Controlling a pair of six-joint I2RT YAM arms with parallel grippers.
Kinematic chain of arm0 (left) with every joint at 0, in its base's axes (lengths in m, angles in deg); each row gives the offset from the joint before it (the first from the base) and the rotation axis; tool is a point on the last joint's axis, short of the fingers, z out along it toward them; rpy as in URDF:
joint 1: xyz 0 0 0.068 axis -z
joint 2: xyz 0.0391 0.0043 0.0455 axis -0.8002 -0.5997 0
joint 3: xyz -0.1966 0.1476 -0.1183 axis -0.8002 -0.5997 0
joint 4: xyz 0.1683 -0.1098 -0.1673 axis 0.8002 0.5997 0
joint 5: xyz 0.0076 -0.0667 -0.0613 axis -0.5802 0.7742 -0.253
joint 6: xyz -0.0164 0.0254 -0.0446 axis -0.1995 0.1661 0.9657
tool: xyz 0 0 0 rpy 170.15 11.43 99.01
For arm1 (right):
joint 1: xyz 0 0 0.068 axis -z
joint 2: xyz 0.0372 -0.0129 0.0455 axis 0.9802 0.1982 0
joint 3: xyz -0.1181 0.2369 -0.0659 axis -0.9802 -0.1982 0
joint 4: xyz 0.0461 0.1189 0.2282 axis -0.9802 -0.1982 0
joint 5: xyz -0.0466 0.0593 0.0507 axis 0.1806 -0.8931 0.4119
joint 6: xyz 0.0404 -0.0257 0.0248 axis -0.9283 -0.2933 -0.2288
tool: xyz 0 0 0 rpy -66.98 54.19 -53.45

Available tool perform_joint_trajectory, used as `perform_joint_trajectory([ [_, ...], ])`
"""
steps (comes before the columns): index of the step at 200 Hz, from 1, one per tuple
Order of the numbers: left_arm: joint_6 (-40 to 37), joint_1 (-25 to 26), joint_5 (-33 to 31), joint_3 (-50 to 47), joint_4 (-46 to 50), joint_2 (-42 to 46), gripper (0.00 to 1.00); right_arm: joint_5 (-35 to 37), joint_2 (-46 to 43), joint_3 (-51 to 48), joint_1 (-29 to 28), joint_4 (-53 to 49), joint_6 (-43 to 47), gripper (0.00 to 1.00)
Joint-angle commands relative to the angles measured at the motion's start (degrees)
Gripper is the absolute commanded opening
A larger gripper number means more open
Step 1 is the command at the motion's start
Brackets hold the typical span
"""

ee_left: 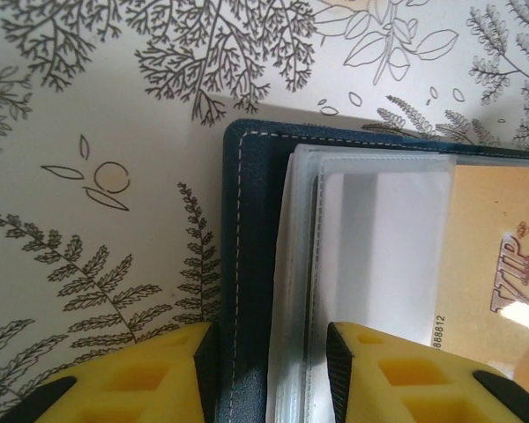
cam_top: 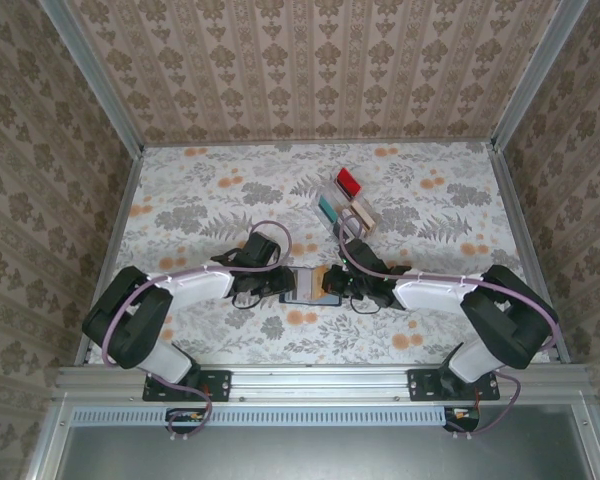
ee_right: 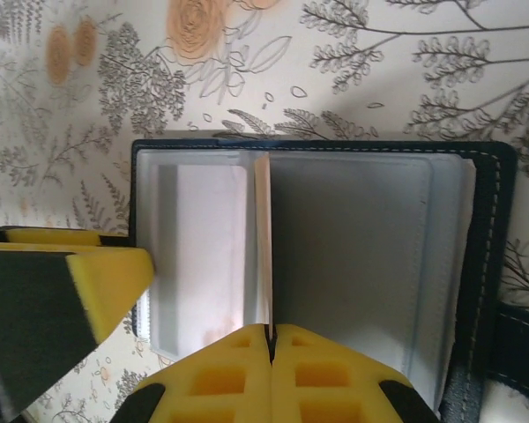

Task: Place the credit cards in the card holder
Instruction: Insert the credit card into the card slot.

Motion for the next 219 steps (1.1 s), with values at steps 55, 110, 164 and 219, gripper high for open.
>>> perform_joint_trajectory([
  [55, -0.7, 0.5, 0.2, 1.1, 0.8, -1.7, 0.29, 1.0, -3.7, -2.8, -0.4, 2.1, -1.4, 0.00],
  [110, -0.7, 0.7, 0.4, 1.5, 0.7, -2.2, 0.29, -1.9, -0.7, -2.4, -0.4, 6.7, -4.2, 0.00],
  [164, -0.6, 0.9, 0.3, 1.4, 0.6, -2.1, 0.29, -1.0, 4.4, -3.3, -0.8, 7.9, -6.9, 0.00],
  [219, -0.7, 0.9, 0.3, 1.7, 0.7, -2.3, 0.28, 1.6, 4.4, -4.0, -2.4, 5.1, -8.3, 0.00],
])
